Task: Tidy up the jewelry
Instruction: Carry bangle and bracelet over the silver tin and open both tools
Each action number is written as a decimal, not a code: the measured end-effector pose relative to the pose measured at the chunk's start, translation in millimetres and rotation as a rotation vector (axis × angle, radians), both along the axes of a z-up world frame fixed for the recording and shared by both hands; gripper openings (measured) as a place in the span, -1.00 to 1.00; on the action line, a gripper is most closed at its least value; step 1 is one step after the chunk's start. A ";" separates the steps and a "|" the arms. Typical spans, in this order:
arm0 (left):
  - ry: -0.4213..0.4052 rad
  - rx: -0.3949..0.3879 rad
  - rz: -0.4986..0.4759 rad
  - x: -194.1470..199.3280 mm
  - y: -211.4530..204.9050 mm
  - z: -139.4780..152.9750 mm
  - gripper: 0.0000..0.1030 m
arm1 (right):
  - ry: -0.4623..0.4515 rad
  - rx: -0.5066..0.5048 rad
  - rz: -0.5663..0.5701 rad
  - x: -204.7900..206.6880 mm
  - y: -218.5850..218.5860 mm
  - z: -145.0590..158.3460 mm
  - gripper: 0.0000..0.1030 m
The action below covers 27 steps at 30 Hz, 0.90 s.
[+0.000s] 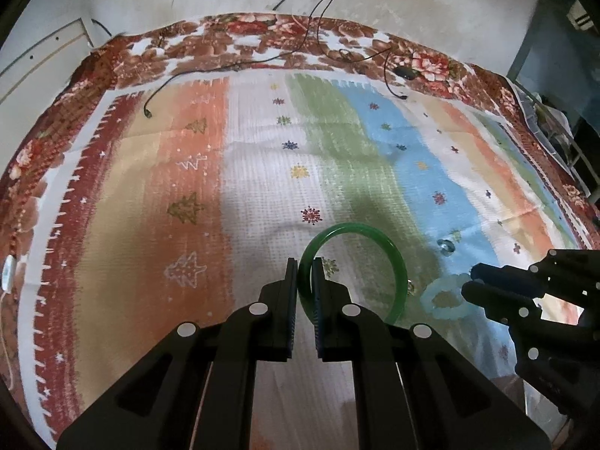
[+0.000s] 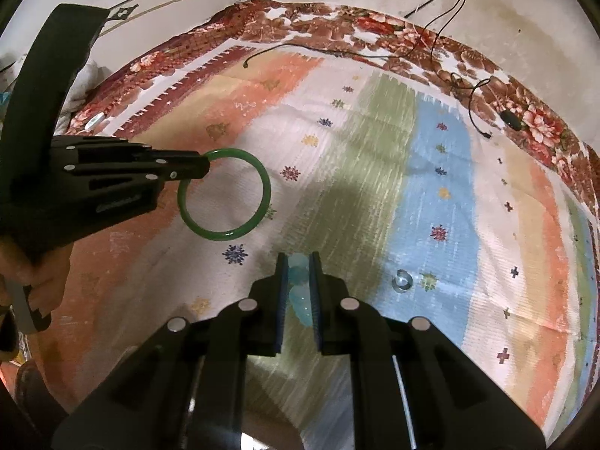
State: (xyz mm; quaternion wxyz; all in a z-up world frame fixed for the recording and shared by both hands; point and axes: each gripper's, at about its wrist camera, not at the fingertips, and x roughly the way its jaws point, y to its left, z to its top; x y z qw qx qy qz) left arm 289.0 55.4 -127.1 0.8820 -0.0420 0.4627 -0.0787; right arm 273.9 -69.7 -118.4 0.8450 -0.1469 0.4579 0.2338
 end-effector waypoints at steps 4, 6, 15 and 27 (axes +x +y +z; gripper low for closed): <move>-0.009 0.012 0.003 -12.4 0.8 13.6 -0.87 | -0.016 0.009 -0.003 -11.9 -0.2 16.5 -0.76; -0.014 0.011 0.006 -19.2 1.0 19.6 -0.87 | -0.026 0.012 -0.002 -18.1 -0.4 24.2 -0.76; -0.042 0.031 -0.015 -52.8 -12.1 46.3 -0.87 | -0.062 0.029 -0.015 -47.2 -9.7 56.6 -0.76; -0.066 0.065 -0.071 -95.6 -35.4 64.3 -0.87 | -0.068 0.063 -0.016 -86.2 -18.5 82.2 -0.76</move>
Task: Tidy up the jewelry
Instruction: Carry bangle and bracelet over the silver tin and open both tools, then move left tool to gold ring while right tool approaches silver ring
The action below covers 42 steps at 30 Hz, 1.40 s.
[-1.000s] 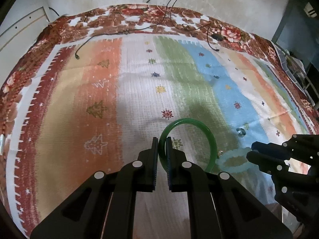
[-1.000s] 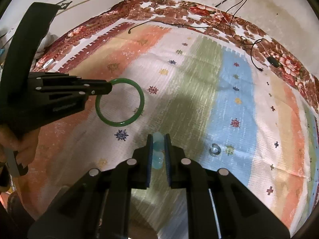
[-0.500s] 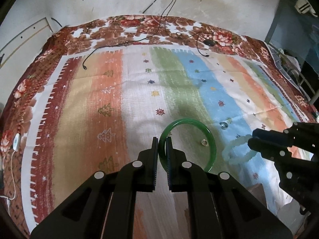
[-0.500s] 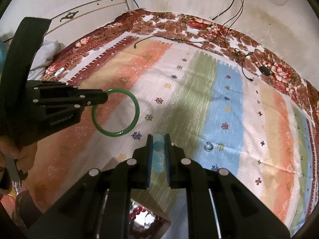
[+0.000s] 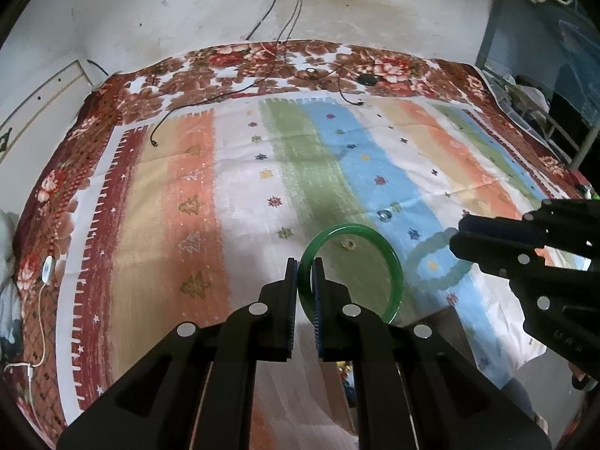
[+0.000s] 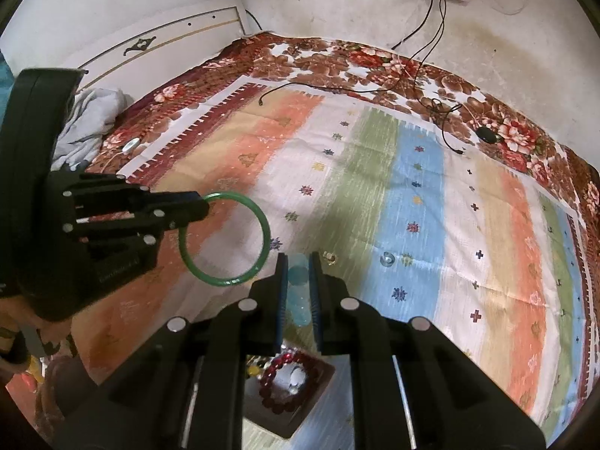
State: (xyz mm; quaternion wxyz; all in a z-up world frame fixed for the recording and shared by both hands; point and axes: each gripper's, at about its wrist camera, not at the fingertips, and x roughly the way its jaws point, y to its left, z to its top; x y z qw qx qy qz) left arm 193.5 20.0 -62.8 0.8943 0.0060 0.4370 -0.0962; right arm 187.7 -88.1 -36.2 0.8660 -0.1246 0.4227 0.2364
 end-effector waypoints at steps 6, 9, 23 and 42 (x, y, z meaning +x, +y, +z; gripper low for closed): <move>0.033 -0.012 -0.020 -24.1 -9.5 -15.4 -0.87 | 0.028 -0.006 0.010 -19.7 -1.9 -5.6 -0.76; 0.056 -0.016 -0.027 -34.3 -13.3 -25.9 -0.86 | 0.047 -0.001 0.008 -28.9 -4.1 -11.1 -0.76; 0.108 -0.018 -0.050 -58.3 -30.0 -52.8 -0.86 | 0.152 0.030 -0.025 -61.3 -21.5 -54.2 -0.76; 0.090 0.008 -0.053 -50.4 -22.5 -51.6 -0.02 | 0.119 0.017 -0.156 -45.3 -57.7 -60.4 0.16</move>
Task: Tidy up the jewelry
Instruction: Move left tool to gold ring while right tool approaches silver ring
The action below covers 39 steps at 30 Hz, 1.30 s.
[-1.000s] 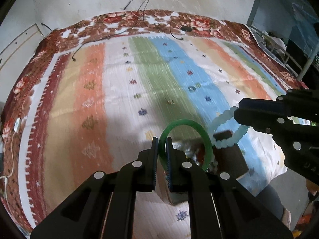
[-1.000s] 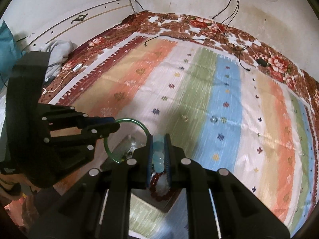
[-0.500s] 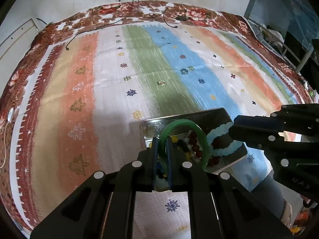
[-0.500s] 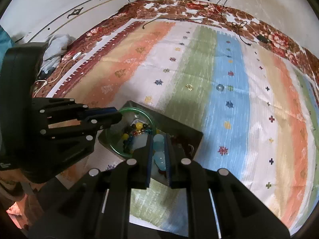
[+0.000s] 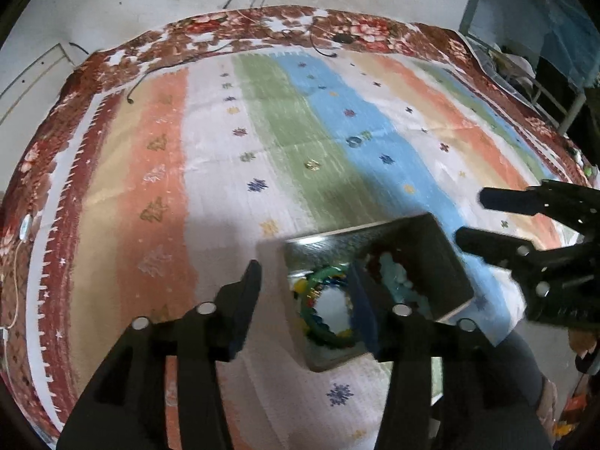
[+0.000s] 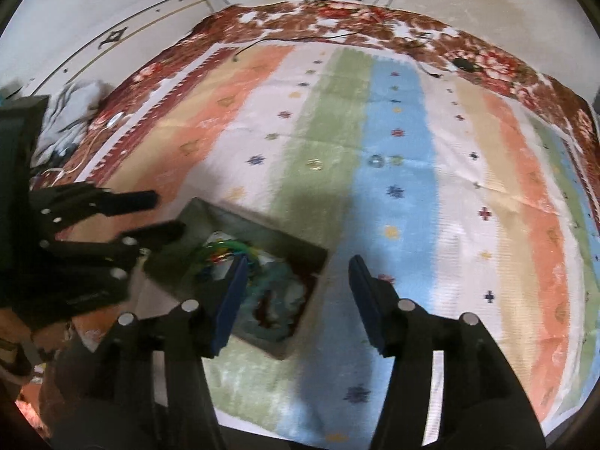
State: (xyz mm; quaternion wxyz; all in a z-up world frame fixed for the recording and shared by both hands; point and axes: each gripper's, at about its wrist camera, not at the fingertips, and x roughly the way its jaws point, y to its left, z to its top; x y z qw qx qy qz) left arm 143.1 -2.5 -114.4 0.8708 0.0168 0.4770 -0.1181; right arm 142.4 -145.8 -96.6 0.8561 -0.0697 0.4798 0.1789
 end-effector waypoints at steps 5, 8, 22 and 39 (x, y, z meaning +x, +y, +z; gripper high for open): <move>-0.006 0.004 0.012 9.4 7.1 5.2 0.09 | -0.019 -0.001 -0.023 9.0 -11.7 4.8 0.25; -0.024 0.016 0.001 16.0 5.2 10.3 0.28 | -0.030 -0.002 -0.034 14.2 -15.3 7.1 0.34; -0.042 0.065 -0.058 60.3 -14.9 6.6 0.73 | -0.099 -0.041 -0.065 62.8 -39.8 10.3 0.75; 0.046 0.042 -0.196 116.4 -26.8 -33.8 0.73 | -0.025 -0.047 -0.072 135.2 -48.8 -48.0 0.75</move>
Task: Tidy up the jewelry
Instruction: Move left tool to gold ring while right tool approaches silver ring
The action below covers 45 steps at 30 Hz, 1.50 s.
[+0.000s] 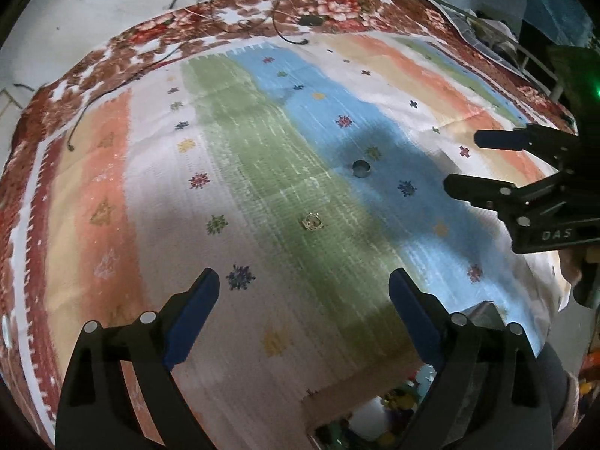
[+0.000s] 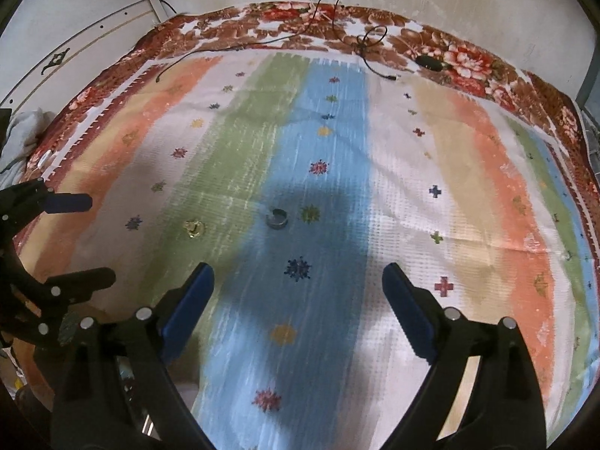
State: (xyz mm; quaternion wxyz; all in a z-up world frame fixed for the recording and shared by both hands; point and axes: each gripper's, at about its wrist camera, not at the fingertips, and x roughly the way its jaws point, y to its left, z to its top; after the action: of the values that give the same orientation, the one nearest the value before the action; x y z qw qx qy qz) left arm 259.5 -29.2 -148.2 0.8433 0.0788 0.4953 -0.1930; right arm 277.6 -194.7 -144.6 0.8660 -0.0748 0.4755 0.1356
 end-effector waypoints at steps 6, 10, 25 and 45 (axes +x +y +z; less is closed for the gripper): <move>0.023 0.016 -0.061 15.5 1.5 -15.1 0.67 | 0.023 0.017 0.010 19.3 4.7 -18.1 0.75; 0.051 0.011 -0.100 23.1 0.0 -27.1 0.58 | 0.048 0.008 0.042 28.6 9.8 -30.0 0.59; 0.081 -0.017 -0.169 47.3 -10.5 -54.0 0.25 | 0.088 -0.022 0.093 57.4 24.1 -67.4 0.30; 0.011 0.040 -0.267 54.2 -32.4 -59.7 -0.26 | 0.056 -0.012 0.128 69.6 36.4 -74.8 -0.09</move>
State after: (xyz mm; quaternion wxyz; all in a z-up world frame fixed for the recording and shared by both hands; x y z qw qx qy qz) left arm 313.7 -61.7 -207.9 0.8058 0.1598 0.4887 -0.2937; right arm 347.2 -158.3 -219.4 0.8414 -0.1064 0.4947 0.1897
